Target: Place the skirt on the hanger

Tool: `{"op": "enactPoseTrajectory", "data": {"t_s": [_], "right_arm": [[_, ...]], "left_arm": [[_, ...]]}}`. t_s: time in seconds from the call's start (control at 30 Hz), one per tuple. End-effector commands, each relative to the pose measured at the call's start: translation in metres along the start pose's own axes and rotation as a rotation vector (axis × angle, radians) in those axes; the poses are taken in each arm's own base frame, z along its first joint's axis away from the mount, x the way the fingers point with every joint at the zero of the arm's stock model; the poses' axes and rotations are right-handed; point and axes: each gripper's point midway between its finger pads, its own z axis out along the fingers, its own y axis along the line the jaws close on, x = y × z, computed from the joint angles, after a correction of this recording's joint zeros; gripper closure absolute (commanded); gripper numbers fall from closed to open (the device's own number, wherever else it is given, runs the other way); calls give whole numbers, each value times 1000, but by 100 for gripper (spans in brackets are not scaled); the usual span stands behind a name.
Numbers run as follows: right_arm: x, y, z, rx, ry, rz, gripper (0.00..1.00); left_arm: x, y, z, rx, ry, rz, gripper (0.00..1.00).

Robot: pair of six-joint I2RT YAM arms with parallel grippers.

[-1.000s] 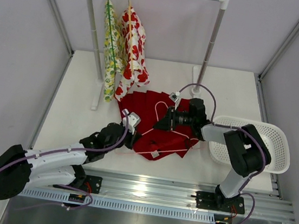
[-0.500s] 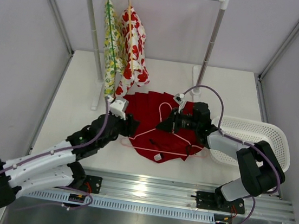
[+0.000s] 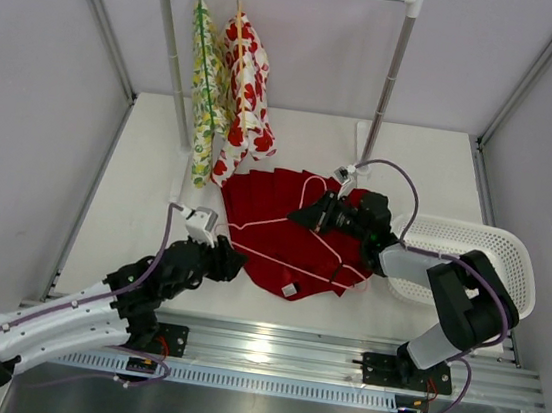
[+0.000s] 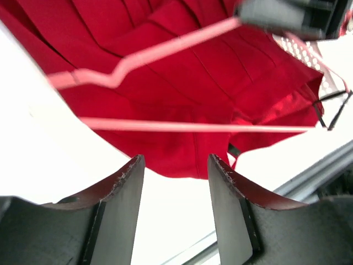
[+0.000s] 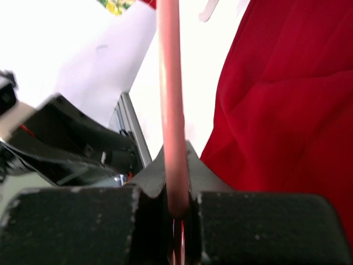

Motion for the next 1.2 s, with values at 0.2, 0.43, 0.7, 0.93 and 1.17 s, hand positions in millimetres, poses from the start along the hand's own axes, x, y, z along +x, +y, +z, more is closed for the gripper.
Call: {"op": "enactPoseTrajectory", "data": {"t_s": [0.2, 0.43, 0.7, 0.93, 1.17], "right_arm": [[-52, 10, -4, 14, -256, 68, 100], [-51, 9, -8, 32, -261, 63, 100], [-48, 7, -11, 63, -247, 45, 100], [-46, 10, -13, 64, -233, 26, 100], [-45, 12, -16, 73, -222, -2, 100]], "left_arm": [[32, -40, 9, 79, 31, 17, 47], [37, -50, 24, -83, -117, 52, 44], [60, -74, 43, -232, -127, 167, 30], [73, -57, 44, -331, -98, 210, 27], [67, -15, 35, -493, -99, 144, 45]]}}
